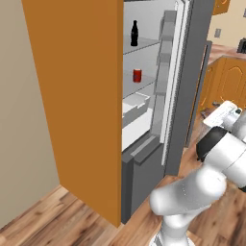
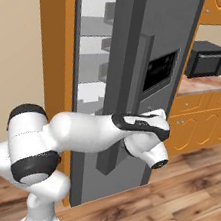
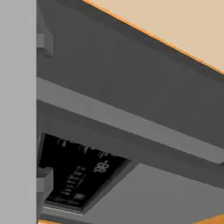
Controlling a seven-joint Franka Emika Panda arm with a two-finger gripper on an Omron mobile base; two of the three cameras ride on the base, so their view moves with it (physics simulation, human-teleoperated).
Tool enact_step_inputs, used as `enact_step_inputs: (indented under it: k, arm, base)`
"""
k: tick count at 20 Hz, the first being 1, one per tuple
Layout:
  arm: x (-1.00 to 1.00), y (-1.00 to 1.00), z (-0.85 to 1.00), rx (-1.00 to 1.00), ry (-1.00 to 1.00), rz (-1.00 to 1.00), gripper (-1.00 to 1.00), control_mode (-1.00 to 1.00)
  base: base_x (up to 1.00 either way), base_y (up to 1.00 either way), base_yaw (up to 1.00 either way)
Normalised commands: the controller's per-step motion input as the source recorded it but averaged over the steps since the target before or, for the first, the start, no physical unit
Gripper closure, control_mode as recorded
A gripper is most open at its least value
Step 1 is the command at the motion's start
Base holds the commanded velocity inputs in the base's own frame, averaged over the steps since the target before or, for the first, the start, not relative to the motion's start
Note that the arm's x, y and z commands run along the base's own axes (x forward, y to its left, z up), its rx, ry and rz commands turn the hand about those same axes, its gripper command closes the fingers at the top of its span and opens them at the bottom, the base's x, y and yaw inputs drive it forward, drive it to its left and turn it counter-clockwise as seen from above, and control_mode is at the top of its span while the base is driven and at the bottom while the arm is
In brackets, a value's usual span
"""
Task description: Open the fridge, grab two sodas, and place both sodas inside the bowl with ice on the dining counter.
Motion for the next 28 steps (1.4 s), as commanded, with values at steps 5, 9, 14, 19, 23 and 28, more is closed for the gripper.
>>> enact_step_inputs:
  k: [5, 9, 14, 19, 23, 28]
  arm:
    - [-0.90, -0.18, 0.42, -0.02, -0.21, 0.00, -1.00, -1.00]
    - [-1.00, 0.12, 0.50, -0.07, -0.21, 0.00, -1.00, -1.00]
    - [-0.64, 0.76, 0.56, -0.23, -0.17, -0.01, -1.00, -1.00]
    - [-0.30, 1.00, 0.68, -0.31, -0.22, -0.10, -1.00, -1.00]
    - [-0.05, 0.95, 0.65, -0.33, -0.18, -0.17, -1.00, -1.00]
    - [0.00, 0.77, 0.50, -0.35, -0.06, -0.24, -1.00, -1.00]
  base:
    - [0.00, 0.00, 0.00]
    - [0.00, 0.00, 0.00]
    - [0.00, 0.00, 0.00]
    - [0.00, 0.00, 0.00]
    - [0.00, 0.00, 0.00]
    - [0.00, 0.00, 0.00]
